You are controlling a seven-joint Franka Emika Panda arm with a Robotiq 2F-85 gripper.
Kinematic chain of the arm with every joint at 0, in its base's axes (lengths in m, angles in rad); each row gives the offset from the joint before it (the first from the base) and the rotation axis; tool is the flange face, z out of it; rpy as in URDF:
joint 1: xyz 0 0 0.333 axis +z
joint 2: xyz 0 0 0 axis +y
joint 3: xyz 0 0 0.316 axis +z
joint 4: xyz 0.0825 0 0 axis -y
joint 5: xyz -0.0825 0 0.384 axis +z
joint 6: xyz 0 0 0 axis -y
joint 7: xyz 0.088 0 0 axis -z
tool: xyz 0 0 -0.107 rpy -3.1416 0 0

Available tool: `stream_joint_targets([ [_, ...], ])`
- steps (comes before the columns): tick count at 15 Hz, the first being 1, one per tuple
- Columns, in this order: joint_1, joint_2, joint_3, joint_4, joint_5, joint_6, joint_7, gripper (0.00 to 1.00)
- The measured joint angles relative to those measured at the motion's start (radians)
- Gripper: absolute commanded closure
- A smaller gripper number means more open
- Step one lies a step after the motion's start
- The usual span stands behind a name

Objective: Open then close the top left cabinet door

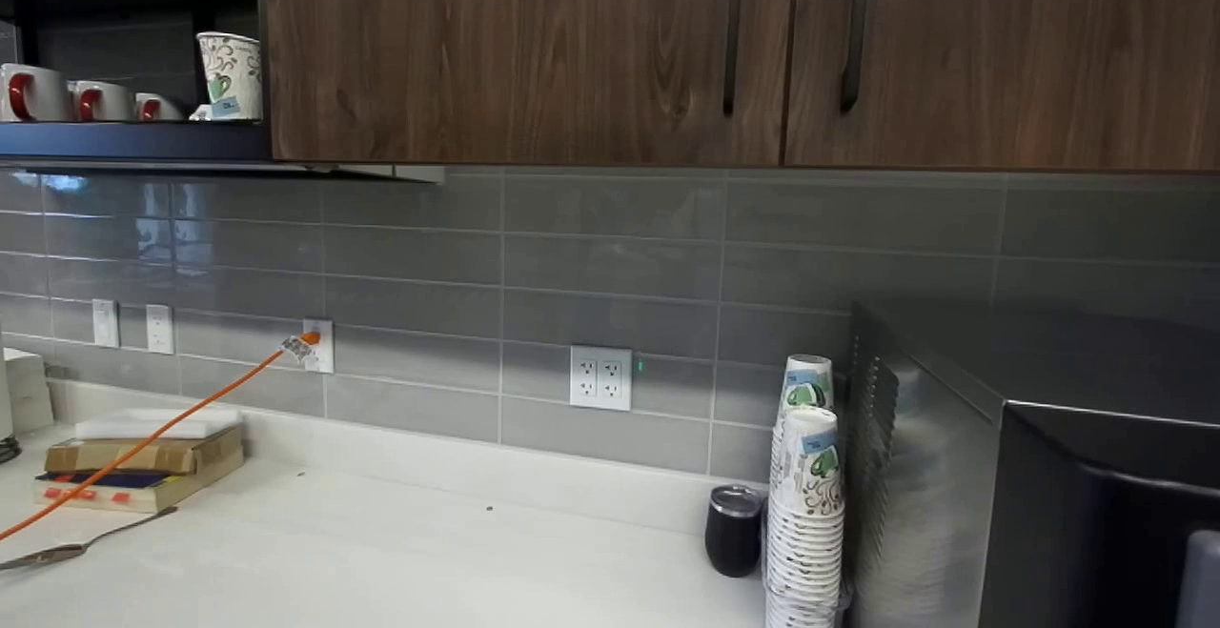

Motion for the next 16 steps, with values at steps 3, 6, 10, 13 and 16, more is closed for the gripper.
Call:
stream_joint_targets([
  [3, 0.056, 0.067, -0.055, 0.078, 0.051, 0.024, -0.034, 0.00],
  [6, 0.107, 0.126, -0.113, 0.151, 0.112, 0.024, -0.079, 0.00],
  [10, 0.164, 0.180, -0.177, 0.221, 0.185, 0.023, -0.147, 0.00],
  [13, 0.208, 0.215, -0.223, 0.265, 0.246, 0.015, -0.196, 0.00],
  [16, 0.243, 0.242, -0.257, 0.295, 0.297, -0.001, -0.236, 0.00],
])
